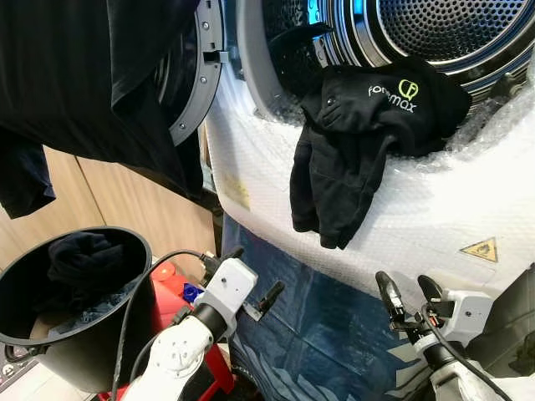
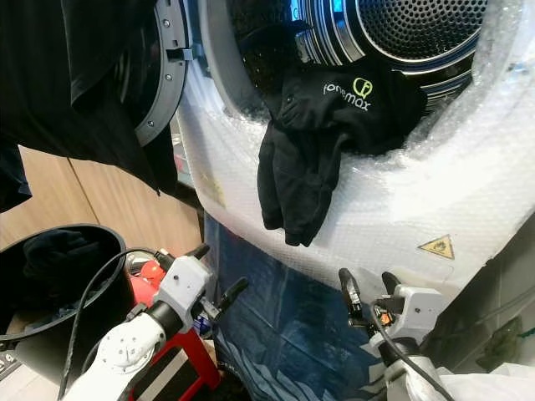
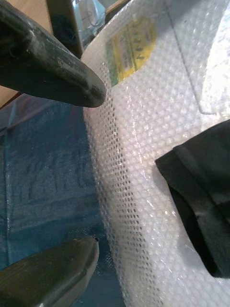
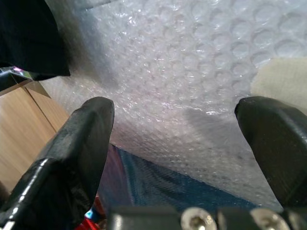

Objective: Clothes washing

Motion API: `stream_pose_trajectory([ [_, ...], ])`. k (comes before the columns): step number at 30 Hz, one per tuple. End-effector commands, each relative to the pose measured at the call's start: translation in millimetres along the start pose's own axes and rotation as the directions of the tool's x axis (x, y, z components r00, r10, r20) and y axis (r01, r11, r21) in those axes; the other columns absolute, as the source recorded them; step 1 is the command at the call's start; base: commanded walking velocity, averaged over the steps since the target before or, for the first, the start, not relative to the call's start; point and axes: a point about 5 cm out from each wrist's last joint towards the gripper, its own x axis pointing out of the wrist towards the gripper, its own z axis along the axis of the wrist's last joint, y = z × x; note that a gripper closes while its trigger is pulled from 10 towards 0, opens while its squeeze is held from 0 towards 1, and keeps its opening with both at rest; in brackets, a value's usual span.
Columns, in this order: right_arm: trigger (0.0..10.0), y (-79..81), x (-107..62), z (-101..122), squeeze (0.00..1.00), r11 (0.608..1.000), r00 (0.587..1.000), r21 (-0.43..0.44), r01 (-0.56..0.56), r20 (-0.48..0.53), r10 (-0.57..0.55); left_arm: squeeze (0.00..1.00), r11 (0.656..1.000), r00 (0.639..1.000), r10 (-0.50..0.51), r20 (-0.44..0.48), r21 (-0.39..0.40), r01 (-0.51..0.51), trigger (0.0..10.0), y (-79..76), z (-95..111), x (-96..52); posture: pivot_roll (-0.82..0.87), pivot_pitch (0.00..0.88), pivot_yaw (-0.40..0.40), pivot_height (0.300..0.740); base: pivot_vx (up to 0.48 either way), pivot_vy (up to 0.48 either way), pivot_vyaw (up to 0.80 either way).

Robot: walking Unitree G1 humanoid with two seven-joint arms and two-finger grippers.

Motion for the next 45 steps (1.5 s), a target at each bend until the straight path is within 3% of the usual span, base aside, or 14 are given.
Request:
stream_pose_trajectory([
  [1, 10.0, 3.7, 9.2, 30, 0.00, 0.999, 0.993, -0.019, -0.044, 0.112, 0.046, 0.00, 1.000, 0.999, 0.003, 0.043, 0.005, -0.003, 10.0, 0.3, 5, -3.7, -0.04, 0.000, 0.001, 0.740, 0.000, 0.000, 0.00],
  [8, 10.0, 8.7, 12.1, 35, 0.00, 0.996, 0.989, -0.015, -0.084, 0.121, 0.085, 0.00, 1.000, 0.998, 0.011, 0.062, 0.016, -0.012, 10.0, 0.5, 4, -7.7, -0.03, 0.000, 0.001, 0.740, 0.000, 0.000, 0.00],
  [10, 10.0, 33.3, 21.7, 43, 0.00, 0.978, 0.971, -0.025, -0.206, 0.120, 0.207, 0.00, 0.998, 0.998, 0.057, 0.032, 0.002, -0.057, 10.0, 3.8, -1, -12.1, -0.02, 0.000, -0.013, 0.740, 0.000, 0.000, 0.00],
  [45, 10.0, 28.3, 13.4, 35, 0.00, 0.974, 0.972, -0.035, -0.225, 0.056, 0.227, 0.00, 0.998, 0.998, 0.057, 0.033, -0.007, -0.057, 10.0, 5.4, -2, -13.5, -0.03, 0.000, -0.010, 0.740, 0.000, 0.000, 0.00],
])
